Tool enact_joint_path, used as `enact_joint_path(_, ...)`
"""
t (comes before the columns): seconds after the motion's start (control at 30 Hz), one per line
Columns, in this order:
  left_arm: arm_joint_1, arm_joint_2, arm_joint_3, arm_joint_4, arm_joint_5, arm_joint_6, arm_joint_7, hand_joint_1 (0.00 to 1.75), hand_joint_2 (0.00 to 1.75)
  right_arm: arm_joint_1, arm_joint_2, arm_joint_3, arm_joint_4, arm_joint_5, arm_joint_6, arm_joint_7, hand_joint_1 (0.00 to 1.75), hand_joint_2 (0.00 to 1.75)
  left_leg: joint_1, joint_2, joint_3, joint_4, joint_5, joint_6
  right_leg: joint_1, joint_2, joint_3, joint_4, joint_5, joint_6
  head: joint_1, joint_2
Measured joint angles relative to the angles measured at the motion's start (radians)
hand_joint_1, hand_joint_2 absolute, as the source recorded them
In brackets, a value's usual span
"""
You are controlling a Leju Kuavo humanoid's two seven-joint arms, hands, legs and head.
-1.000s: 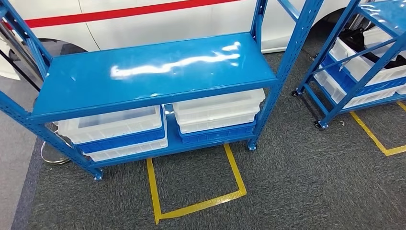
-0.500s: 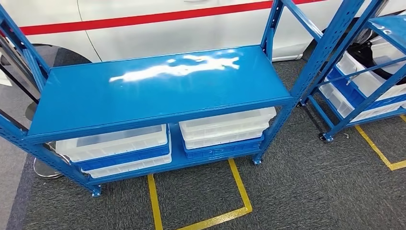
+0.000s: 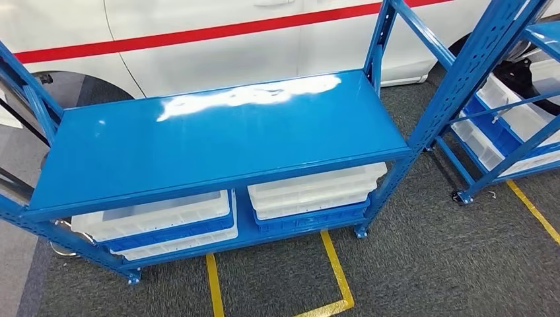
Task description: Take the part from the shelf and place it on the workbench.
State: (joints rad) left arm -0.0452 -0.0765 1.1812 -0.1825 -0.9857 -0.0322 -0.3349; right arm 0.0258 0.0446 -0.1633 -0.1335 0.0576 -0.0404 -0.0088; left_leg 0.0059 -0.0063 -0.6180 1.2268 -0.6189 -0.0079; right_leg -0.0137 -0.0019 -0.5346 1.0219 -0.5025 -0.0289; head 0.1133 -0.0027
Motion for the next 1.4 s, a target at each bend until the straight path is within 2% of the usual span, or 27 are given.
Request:
enact_joint_path(0.03,0.0,0.0,0.0,0.0,-0.001,0.0,0.0,0.0,0.0,-0.001,0.0,0.0,0.0,0.0,0.0,0.0,0.0,0.0,0.002,0.0,-0.037,0.052,-0.008,-0.003,0.0,0.001,0.007,0.0,-0.006,-0.001,0.0,0.0)
enact_joint_path(0.07,0.001,0.001,0.0,0.0,-0.002,0.001,0.0,0.0,0.0,-0.002,0.0,0.0,0.0,0.0,0.0,0.0,0.0,0.0,0.004,0.0,-0.06,0.073,0.003,-0.005,0.0,0.002,0.015,0.0,-0.013,-0.001,0.0,0.0)
enact_joint_path(0.1,0.002,0.001,0.0,0.0,-0.002,0.001,0.0,0.0,0.0,-0.002,0.0,0.0,0.0,0.0,0.0,0.0,0.0,0.0,0.005,0.0,-0.061,0.051,0.038,-0.006,0.0,0.003,0.026,0.0,-0.021,0.0,0.0,0.0)
enact_joint_path(0.17,0.003,0.001,0.0,0.0,-0.002,0.001,0.0,0.0,0.0,-0.002,0.001,0.0,0.0,0.0,0.001,0.0,0.0,0.0,0.006,0.001,-0.023,-0.068,0.129,-0.002,0.0,0.004,0.048,0.0,-0.038,0.005,0.0,0.0)
enact_joint_path(0.2,0.003,0.001,0.0,0.0,-0.002,0.001,0.0,0.0,0.0,-0.002,0.001,0.0,0.001,0.0,0.001,0.0,0.0,0.0,0.004,0.001,-0.001,-0.125,0.158,0.003,0.002,0.004,0.055,0.002,-0.047,0.01,0.0,0.0)
enact_joint_path(0.23,0.003,0.001,0.0,0.0,-0.002,0.001,0.0,0.0,0.0,-0.003,0.001,0.0,0.001,0.0,0.001,0.0,0.0,0.0,0.001,0.001,0.014,-0.16,0.17,0.008,0.003,0.004,0.057,0.003,-0.053,0.016,0.0,0.0)
enact_joint_path(0.27,0.003,0.001,0.0,0.0,-0.002,0.001,0.0,0.0,0.0,-0.003,0.001,0.0,0.001,0.0,0.001,0.0,0.0,0.0,-0.001,0.001,0.02,-0.174,0.168,0.014,0.003,0.004,0.057,0.002,-0.057,0.021,0.0,0.0)
enact_joint_path(0.37,0.002,0.001,0.0,0.0,-0.002,0.006,0.002,0.0,0.0,-0.008,0.001,0.0,0.001,0.0,0.001,0.0,0.0,0.0,0.001,0.0,0.028,-0.19,0.161,0.03,0.004,0.003,0.063,0.0,-0.066,0.037,0.0,0.0)
enact_joint_path(0.43,0.002,0.001,0.0,0.0,-0.002,0.009,0.003,0.0,0.0,-0.01,0.001,0.0,0.001,0.0,0.001,0.0,0.0,0.0,0.006,0.001,0.038,-0.203,0.162,0.043,0.004,0.003,0.04,0.055,-0.1,0.044,0.001,0.0)
enact_joint_path(0.5,0.002,0.001,0.0,0.0,-0.002,0.01,0.004,0.0,0.0,-0.009,0.001,0.0,0.001,0.0,0.001,0.0,0.0,0.87,0.005,0.002,0.042,-0.206,0.159,0.051,0.001,0.003,-0.031,0.181,-0.152,0.048,0.001,0.0)
enact_joint_path(0.53,0.002,0.001,0.0,0.0,-0.002,0.011,0.004,0.0,0.0,-0.009,0.001,0.0,0.001,0.0,0.001,0.0,0.0,1.31,0.005,0.002,0.044,-0.206,0.156,0.053,-0.001,0.003,-0.069,0.239,-0.167,0.05,0.001,0.0)
enact_joint_path(0.57,0.002,0.001,0.0,0.0,-0.003,0.012,0.004,0.0,0.0,-0.009,0.001,0.0,0.002,0.0,0.001,0.0,0.0,1.75,0.005,0.002,0.048,-0.206,0.153,0.053,-0.002,0.003,-0.094,0.27,-0.163,0.052,0.001,0.0)
enact_joint_path(0.6,0.002,0.001,0.0,0.0,-0.003,0.012,0.004,0.0,0.0,-0.009,0.001,0.0,0.002,0.0,-0.001,0.0,0.0,1.75,0.005,0.001,0.053,-0.206,0.149,0.052,-0.002,0.003,-0.102,0.263,-0.139,0.052,0.001,0.0)
enact_joint_path(0.67,0.003,0.001,0.0,0.0,-0.004,0.015,0.006,0.0,0.0,-0.008,0.0,0.0,0.002,0.0,-0.011,0.0,0.0,1.75,0.005,0.0,0.066,-0.205,0.141,0.047,-0.003,0.002,-0.066,0.15,-0.052,0.049,0.001,0.0)
enact_joint_path(0.7,0.004,0.001,0.0,0.0,-0.004,0.017,0.006,0.0,0.0,-0.008,0.0,0.0,0.002,0.0,-0.019,0.001,0.0,1.75,0.003,0.0,0.071,-0.204,0.137,0.041,-0.001,0.002,-0.042,0.087,-0.021,0.047,0.001,0.0)
enact_joint_path(0.73,0.004,0.001,0.0,0.0,-0.004,0.018,0.007,0.0,0.0,-0.008,0.001,0.0,0.002,-0.001,-0.027,0.002,0.0,1.75,0.002,0.0,0.073,-0.203,0.133,0.035,0.001,0.003,-0.025,0.042,-0.002,0.043,0.001,0.0)
enact_joint_path(0.77,0.004,0.001,0.0,0.0,-0.004,0.02,0.007,0.0,0.0,-0.009,0.002,0.0,0.002,-0.001,-0.034,0.004,0.0,1.75,0.0,0.0,0.074,-0.203,0.132,0.03,0.002,0.003,-0.018,0.02,0.003,0.039,0.001,0.0)
enact_joint_path(0.8,0.003,0.002,0.0,0.0,-0.004,0.021,0.009,0.0,0.0,-0.01,0.004,0.0,0.002,0.0,-0.044,0.007,0.0,1.75,-0.002,0.0,0.074,-0.203,0.129,0.03,0.003,0.004,-0.017,0.015,0.001,0.037,0.001,0.0)
enact_joint_path(0.87,0.003,0.001,0.0,-0.001,-0.002,0.023,0.013,0.0,0.0,-0.011,0.009,0.0,0.002,0.001,-0.06,0.019,0.0,1.75,-0.003,0.0,0.076,-0.205,0.128,0.041,0.002,0.006,-0.015,0.012,0.002,0.035,0.001,0.0)
enact_joint_path(0.9,0.003,0.001,0.0,-0.001,-0.002,0.023,0.015,0.0,0.0,-0.011,0.01,0.0,0.002,0.001,-0.069,0.027,0.0,1.31,-0.004,0.0,0.077,-0.206,0.127,0.047,0.002,0.006,-0.013,0.011,0.001,0.034,0.001,0.0)
enact_joint_path(0.93,0.004,0.0,0.0,-0.001,-0.002,0.023,0.019,0.0,0.0,-0.012,0.011,0.0,0.002,0.001,-0.077,0.035,0.0,0.87,-0.003,0.0,0.079,-0.208,0.128,0.049,0.003,0.007,-0.012,0.012,0.0,0.032,0.001,0.0)
enact_joint_path(1.0,0.004,0.0,0.0,-0.001,-0.002,0.023,0.025,0.0,0.0,-0.012,0.012,-0.001,0.002,0.001,-0.094,0.05,0.0,0.0,-0.003,0.0,0.083,-0.212,0.129,0.045,0.004,0.006,-0.01,0.012,-0.002,0.028,0.0,0.0)
enact_joint_path(1.1,0.004,0.0,0.0,-0.001,-0.002,0.023,0.03,0.0,0.0,-0.013,0.013,-0.001,0.001,0.001,-0.109,0.056,0.0,0.0,-0.003,0.0,0.087,-0.217,0.13,0.039,0.005,0.006,-0.008,0.012,-0.004,0.024,0.0,0.0)
enact_joint_path(1.17,0.004,0.0,0.0,-0.001,-0.002,0.022,0.034,0.0,0.87,-0.013,0.014,-0.001,0.0,0.001,-0.113,0.056,0.0,0.0,-0.002,0.0,0.089,-0.219,0.13,0.034,0.005,0.006,-0.008,0.013,-0.005,0.022,0.0,0.0)
enact_joint_path(1.23,0.004,0.0,0.0,-0.001,-0.002,0.022,0.039,0.0,1.75,-0.014,0.015,-0.001,0.0,0.001,-0.113,0.056,0.0,0.87,-0.001,0.0,0.09,-0.22,0.129,0.026,0.006,0.006,-0.007,0.013,-0.006,0.021,0.0,0.0)
enact_joint_path(1.3,0.004,0.0,0.0,-0.001,-0.002,0.025,0.045,0.0,1.75,-0.015,0.015,-0.001,-0.002,0.001,-0.114,0.056,0.0,1.75,-0.001,0.0,0.091,-0.22,0.128,0.02,0.006,0.006,-0.007,0.013,-0.007,0.02,0.0,0.0)
enact_joint_path(1.4,0.003,0.0,0.0,-0.001,-0.002,0.038,0.05,0.0,1.75,-0.015,0.016,-0.001,-0.003,0.0,-0.116,0.057,0.0,1.75,-0.001,0.0,0.09,-0.22,0.127,0.017,0.006,0.006,-0.007,0.013,-0.007,0.02,0.001,0.0)
